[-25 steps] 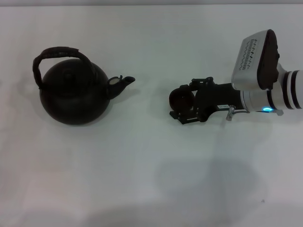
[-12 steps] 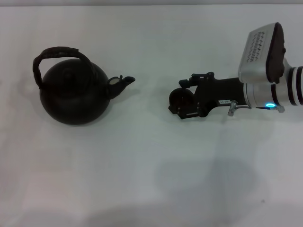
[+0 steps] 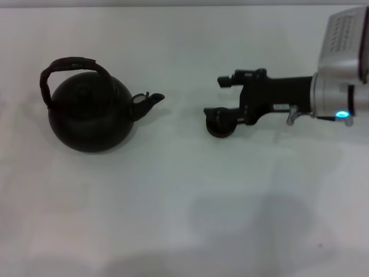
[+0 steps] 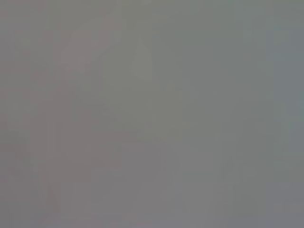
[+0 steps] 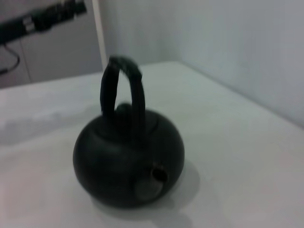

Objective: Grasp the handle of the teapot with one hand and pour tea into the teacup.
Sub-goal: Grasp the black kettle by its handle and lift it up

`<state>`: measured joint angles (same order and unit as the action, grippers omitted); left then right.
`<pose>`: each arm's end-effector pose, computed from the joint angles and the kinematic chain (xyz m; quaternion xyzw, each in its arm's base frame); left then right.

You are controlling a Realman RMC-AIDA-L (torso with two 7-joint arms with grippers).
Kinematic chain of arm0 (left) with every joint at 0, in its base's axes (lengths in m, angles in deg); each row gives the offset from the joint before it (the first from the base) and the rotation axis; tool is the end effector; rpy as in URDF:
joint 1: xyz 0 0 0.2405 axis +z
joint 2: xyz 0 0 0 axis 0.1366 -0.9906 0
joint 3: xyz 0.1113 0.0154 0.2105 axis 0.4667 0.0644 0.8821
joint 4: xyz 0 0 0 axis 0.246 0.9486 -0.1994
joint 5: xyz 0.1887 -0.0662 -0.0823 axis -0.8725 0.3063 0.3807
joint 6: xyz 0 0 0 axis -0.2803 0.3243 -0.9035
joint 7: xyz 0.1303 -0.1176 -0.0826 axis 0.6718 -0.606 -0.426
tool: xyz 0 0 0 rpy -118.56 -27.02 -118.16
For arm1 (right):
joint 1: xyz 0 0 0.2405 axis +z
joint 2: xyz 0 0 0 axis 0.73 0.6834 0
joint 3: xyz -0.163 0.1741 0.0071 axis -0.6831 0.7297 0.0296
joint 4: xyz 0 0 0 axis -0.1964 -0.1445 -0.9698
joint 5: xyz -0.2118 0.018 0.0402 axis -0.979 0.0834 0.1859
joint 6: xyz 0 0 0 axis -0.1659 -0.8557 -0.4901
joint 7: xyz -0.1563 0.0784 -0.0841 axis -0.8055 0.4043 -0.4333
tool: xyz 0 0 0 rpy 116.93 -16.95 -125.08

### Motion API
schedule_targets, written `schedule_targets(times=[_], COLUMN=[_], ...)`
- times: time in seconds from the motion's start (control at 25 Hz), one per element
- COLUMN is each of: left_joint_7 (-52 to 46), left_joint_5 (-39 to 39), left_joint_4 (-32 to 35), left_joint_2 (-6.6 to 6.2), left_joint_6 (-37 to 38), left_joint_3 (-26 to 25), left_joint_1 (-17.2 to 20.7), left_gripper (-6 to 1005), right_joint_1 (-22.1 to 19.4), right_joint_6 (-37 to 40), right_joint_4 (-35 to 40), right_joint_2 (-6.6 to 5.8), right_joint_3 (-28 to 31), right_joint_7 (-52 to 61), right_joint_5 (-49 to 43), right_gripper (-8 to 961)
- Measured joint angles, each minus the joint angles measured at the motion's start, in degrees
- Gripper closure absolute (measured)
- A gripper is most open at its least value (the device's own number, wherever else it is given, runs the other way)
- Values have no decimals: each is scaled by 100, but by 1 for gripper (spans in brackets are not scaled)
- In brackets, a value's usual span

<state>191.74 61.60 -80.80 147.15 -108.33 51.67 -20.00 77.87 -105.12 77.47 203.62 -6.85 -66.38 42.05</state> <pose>-0.3683 0.2854 0.0706 -0.6114 -0.2082 -0.3457 0.6807 0.2169 0.3645 -0.1009 -0.9672 0.1454 0.1505 0.1438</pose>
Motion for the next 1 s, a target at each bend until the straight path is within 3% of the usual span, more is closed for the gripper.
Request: schedule_targets(times=[0.24,0.56,1.0], left_joint_7=[20,44,321], left_joint_5=[-927,-1846,-2060], left_joint_4=[-153,-422,-1005], left_joint_2=[6,21,64], left_joint_6=[-226,-265,-328], left_joint_3=[0,0,-1], left_joint_1=[-22,-194,-270], left_gripper=[194,204,217], right_joint_1=[-286,-336,-339], right_joint_6=[-156,-153,-20], right_joint_4=[429,444,384], right_joint_2=[-10,-9,0], right_joint_3=[379,536,541], right_joint_7=[-7,-85,-99], right_joint_5=[-10,-3,2], right_gripper=[101,101,102])
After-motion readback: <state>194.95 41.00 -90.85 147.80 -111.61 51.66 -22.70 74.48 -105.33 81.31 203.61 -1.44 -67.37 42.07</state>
